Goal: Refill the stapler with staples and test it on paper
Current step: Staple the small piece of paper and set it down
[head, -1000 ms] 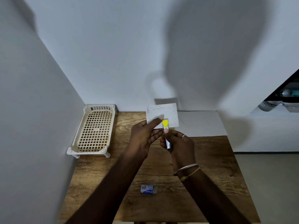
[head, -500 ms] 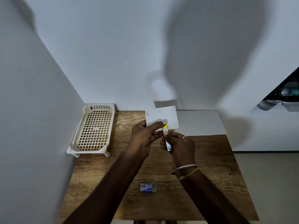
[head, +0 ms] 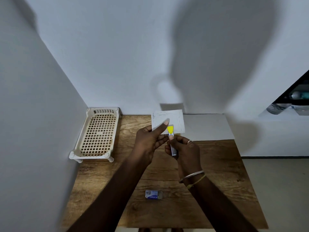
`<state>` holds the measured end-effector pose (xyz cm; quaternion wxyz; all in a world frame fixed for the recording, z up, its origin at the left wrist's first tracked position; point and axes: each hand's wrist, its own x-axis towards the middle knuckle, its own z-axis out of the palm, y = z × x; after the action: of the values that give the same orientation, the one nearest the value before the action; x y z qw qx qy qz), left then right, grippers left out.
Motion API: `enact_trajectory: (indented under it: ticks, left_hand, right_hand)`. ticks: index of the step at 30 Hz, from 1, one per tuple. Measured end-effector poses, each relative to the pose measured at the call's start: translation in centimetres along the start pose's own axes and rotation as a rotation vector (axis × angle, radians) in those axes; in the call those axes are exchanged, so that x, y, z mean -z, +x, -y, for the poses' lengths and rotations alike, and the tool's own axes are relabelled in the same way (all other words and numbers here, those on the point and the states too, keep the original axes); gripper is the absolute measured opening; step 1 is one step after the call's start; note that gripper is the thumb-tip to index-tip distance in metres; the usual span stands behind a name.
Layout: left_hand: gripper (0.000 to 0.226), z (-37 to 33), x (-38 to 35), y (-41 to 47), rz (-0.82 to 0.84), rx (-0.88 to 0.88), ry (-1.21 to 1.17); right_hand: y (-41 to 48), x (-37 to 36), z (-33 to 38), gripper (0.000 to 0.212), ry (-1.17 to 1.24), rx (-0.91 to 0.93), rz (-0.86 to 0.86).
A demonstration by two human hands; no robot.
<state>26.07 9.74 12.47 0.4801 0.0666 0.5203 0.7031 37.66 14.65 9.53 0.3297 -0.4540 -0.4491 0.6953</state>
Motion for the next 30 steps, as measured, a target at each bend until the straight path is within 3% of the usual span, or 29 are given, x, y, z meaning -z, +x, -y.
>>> enact_trajectory:
  ticks: [3,7,15,30]
  left_hand:
    - [0.029,0.0,0.1,0.1,-0.067,0.024,-0.017]
    - [0.021,0.1,-0.2,0.2,-0.126,0.026,0.0]
    - [0.019,0.6,-0.3,0.3,-0.155,-0.018,0.008]
    - [0.017,1.2,-0.5,0.1,-0.098,-0.187,0.036]
  right_hand:
    - [-0.2,0.0,-0.3,0.01,0.059,-0.013,0.026]
    - [-0.8,0.1,-0.5,0.028,0.037,0.081,0.013]
    - [-0.9,0.6,-0.5,0.014,-0.562,0.542,-0.182]
    - [-1.1,0.2,-0.4,0.008,-0.721,0.677,-0.21]
